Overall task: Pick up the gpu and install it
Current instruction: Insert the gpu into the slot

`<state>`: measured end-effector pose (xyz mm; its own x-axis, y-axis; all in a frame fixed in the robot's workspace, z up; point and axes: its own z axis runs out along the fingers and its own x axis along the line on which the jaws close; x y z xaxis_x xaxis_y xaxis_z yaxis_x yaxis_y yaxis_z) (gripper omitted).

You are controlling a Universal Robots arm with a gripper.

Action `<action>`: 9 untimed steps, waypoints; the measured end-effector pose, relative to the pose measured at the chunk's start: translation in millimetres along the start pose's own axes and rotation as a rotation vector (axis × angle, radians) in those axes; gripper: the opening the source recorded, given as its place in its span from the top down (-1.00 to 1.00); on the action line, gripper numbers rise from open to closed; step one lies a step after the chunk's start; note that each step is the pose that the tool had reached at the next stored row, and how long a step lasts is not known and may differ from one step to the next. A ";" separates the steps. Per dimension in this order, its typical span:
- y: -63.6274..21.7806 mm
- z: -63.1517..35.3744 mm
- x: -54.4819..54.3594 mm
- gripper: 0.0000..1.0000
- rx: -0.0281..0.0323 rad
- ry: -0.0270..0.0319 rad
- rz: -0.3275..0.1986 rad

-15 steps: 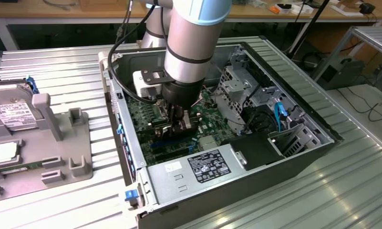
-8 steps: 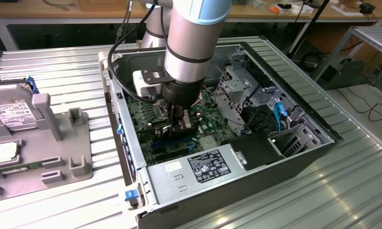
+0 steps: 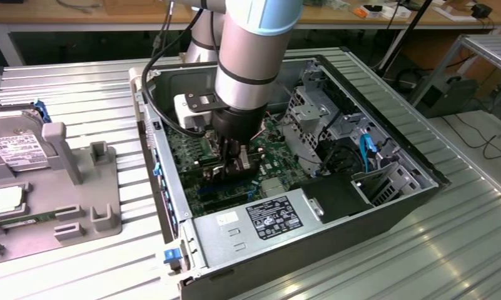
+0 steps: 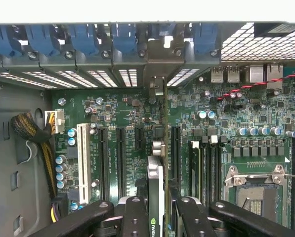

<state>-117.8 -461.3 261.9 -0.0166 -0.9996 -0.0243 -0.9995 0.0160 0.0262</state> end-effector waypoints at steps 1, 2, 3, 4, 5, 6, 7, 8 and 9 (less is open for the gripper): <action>0.0 0.3 0.0 0.47 -0.0001 0.0001 0.000; 0.0 0.5 0.0 0.47 0.0001 -0.0002 0.000; 0.0 0.5 0.0 0.47 0.0002 -0.0002 0.000; 0.0 0.5 0.0 0.47 0.0001 -0.0002 0.000; 0.0 0.5 0.0 0.47 0.0002 -0.0002 0.000; 0.0 0.5 0.0 0.47 0.0001 -0.0002 0.000; 0.0 0.5 0.0 0.47 0.0001 -0.0002 0.000; 0.1 1.0 0.0 0.47 0.0007 -0.0004 0.000; 0.2 2.3 0.1 0.47 0.0025 0.0000 0.000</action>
<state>-118.1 -461.3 259.7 -0.0166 -0.9996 -0.0244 -0.9996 0.0160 0.0238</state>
